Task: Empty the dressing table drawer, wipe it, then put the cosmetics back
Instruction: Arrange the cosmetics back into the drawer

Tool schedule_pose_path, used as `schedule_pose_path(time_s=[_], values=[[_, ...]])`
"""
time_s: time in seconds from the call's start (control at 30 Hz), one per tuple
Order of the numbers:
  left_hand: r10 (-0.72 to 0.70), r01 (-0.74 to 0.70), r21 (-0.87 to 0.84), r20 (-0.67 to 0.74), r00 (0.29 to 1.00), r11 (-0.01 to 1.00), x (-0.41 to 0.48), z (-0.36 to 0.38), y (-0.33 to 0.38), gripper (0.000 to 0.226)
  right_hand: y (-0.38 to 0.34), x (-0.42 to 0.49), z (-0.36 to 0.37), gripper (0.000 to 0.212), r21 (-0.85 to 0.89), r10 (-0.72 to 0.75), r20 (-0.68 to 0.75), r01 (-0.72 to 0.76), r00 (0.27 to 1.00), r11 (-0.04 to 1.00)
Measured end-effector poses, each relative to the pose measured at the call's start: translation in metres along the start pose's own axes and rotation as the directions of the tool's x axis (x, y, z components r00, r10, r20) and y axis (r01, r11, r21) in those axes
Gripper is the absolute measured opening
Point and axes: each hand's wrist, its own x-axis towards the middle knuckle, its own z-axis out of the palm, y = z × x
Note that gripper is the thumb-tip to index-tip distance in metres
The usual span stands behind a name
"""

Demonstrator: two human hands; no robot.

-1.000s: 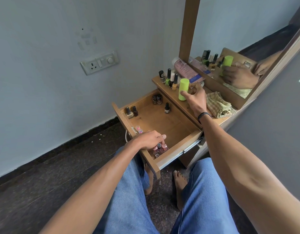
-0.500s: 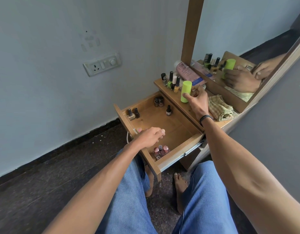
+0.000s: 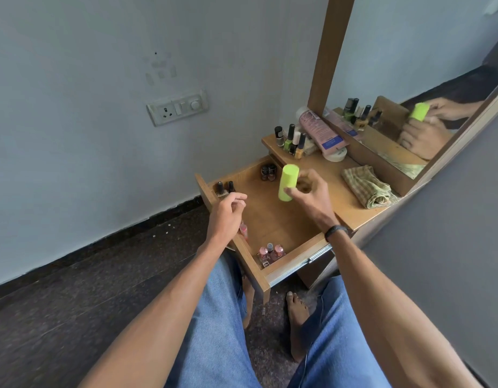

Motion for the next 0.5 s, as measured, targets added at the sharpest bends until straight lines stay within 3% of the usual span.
schedule_pose_path(time_s=[0.2,0.27,0.33,0.4,0.5], values=[[0.035,-0.033,0.111,-0.013,0.999,0.993,0.005,0.005,-0.012,0.026,0.025,-0.03,0.041,0.03,-0.078,0.066,0.146,-0.055,0.987,0.995],[0.066,-0.056,0.101,-0.096,0.993,0.993,0.004,0.003,-0.013,0.028,0.029,-0.029,0.047,0.034,-0.136,0.105,0.186,-0.08,0.977,0.987],[0.07,-0.035,0.134,-0.267,0.961,0.99,0.005,0.005,-0.014,0.033,0.033,-0.024,0.049,0.037,-0.167,0.137,0.211,-0.103,0.968,0.981],[-0.04,0.085,0.086,-0.432,0.901,0.993,0.008,0.005,-0.016,0.042,0.037,-0.019,0.052,0.039,-0.205,0.155,0.239,-0.106,0.959,0.973],[-0.165,0.177,-0.02,-0.47,0.867,0.984,0.016,0.008,-0.016,0.047,0.04,-0.013,0.057,0.041,-0.264,0.172,0.278,-0.097,0.945,0.96]])
